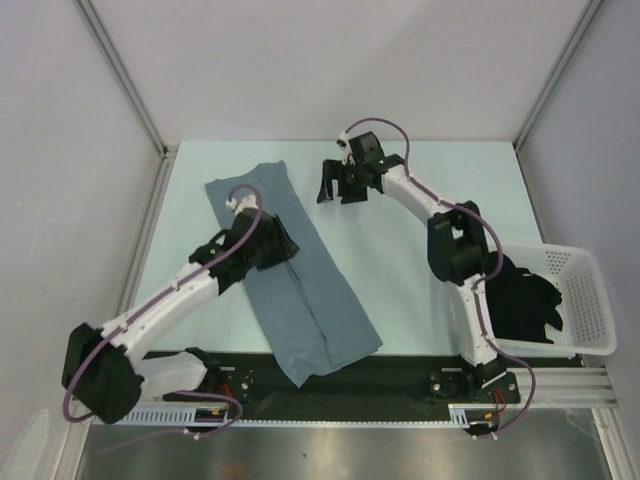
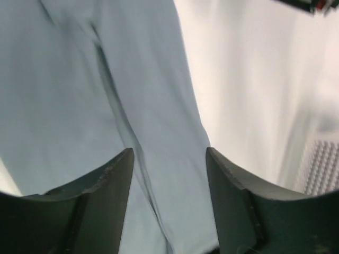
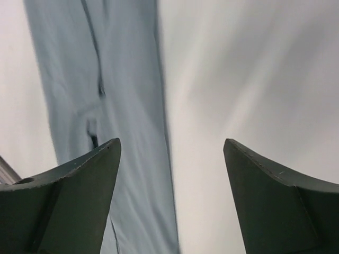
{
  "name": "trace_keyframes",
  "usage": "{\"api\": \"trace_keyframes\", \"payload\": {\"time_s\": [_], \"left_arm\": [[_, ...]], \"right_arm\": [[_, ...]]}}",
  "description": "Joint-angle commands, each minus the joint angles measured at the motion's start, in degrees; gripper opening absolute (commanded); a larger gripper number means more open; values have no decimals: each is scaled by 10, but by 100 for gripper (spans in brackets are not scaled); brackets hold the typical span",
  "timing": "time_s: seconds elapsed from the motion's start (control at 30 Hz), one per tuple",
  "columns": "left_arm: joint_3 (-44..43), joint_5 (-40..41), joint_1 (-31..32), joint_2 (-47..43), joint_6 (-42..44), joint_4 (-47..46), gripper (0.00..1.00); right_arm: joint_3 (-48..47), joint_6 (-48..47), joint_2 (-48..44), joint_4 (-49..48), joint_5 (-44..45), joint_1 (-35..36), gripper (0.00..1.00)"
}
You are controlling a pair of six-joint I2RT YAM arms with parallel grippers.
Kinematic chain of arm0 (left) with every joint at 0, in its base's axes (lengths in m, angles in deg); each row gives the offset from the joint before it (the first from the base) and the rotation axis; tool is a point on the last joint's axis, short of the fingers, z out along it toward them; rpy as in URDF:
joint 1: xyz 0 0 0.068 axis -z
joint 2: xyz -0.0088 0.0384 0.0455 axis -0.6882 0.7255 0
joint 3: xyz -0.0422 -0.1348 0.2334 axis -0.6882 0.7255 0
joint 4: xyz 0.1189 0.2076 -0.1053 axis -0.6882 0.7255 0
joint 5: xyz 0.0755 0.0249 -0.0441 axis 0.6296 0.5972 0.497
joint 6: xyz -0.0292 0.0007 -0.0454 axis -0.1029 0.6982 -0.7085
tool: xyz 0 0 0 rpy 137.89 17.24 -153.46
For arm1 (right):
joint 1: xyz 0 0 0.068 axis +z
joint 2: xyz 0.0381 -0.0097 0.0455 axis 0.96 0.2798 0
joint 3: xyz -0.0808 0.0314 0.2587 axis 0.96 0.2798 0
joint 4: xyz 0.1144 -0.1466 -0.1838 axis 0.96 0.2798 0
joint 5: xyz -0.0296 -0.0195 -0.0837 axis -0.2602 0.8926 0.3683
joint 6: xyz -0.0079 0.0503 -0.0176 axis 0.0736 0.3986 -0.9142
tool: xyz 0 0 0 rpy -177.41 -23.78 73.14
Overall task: Fold and stack the t-shirts
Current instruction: Fold the tshirt
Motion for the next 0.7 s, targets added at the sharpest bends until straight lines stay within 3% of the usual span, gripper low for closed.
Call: {"api": "trace_keyframes", "payload": {"time_s": [0.0, 0.13, 0.33, 0.53, 0.67], "left_arm": [[-54, -53, -119, 47, 149, -109, 63], [-59, -63, -248, 104, 174, -200, 71], [-44, -88, -405, 208, 177, -294, 71], [-93, -137, -474, 338, 172, -332, 67], [-147, -185, -486, 412, 148, -354, 64]], "right_arm": [[-159, 23, 96, -8, -76, -4, 85], [-247, 80, 184, -98, -119, -9, 86], [-316, 161, 285, -221, -149, 1, 79], [-345, 209, 340, -250, -130, 20, 67], [-344, 222, 354, -243, -126, 27, 60]]}}
